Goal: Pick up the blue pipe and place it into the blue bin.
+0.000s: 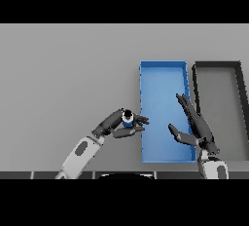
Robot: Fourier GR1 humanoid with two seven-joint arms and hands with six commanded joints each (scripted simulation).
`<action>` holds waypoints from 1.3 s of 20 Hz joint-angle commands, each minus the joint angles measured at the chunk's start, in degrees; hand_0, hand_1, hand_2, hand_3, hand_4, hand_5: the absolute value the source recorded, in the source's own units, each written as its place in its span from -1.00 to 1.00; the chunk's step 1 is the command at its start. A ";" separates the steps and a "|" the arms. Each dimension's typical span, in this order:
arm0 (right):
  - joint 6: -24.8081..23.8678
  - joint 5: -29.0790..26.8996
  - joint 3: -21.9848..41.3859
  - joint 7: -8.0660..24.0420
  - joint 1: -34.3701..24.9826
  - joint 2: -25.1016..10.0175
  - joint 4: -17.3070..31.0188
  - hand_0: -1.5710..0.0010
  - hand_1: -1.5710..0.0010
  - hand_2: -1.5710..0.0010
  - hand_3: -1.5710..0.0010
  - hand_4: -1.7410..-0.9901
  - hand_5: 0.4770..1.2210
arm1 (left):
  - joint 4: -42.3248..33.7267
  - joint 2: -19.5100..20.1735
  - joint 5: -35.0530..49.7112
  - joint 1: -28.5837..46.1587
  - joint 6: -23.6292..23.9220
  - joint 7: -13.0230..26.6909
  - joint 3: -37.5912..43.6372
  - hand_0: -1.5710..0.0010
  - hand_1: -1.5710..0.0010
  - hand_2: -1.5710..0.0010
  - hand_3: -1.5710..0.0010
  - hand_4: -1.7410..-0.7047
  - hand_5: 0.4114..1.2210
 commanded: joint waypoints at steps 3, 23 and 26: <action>4.05 -6.77 1.79 7.12 -6.34 -4.41 -3.48 1.00 0.98 0.86 1.00 0.31 -0.76 | -0.77 -0.54 -0.35 -0.04 -0.61 1.17 0.29 -1.00 -1.00 -1.00 -1.00 -0.47 1.00; 10.82 -7.81 17.31 24.78 -37.86 -0.40 5.26 0.96 0.95 0.88 1.00 0.48 -0.89 | 0.08 -3.46 -3.22 0.79 -5.34 1.23 3.93 -1.00 -1.00 -1.00 -1.00 -0.47 1.00; 11.96 -7.29 17.75 25.35 -40.39 0.68 8.01 0.78 0.72 0.67 0.84 0.35 -0.97 | 0.95 -3.31 -3.92 0.28 -6.01 1.96 5.30 -1.00 -1.00 -1.00 -1.00 -0.46 1.00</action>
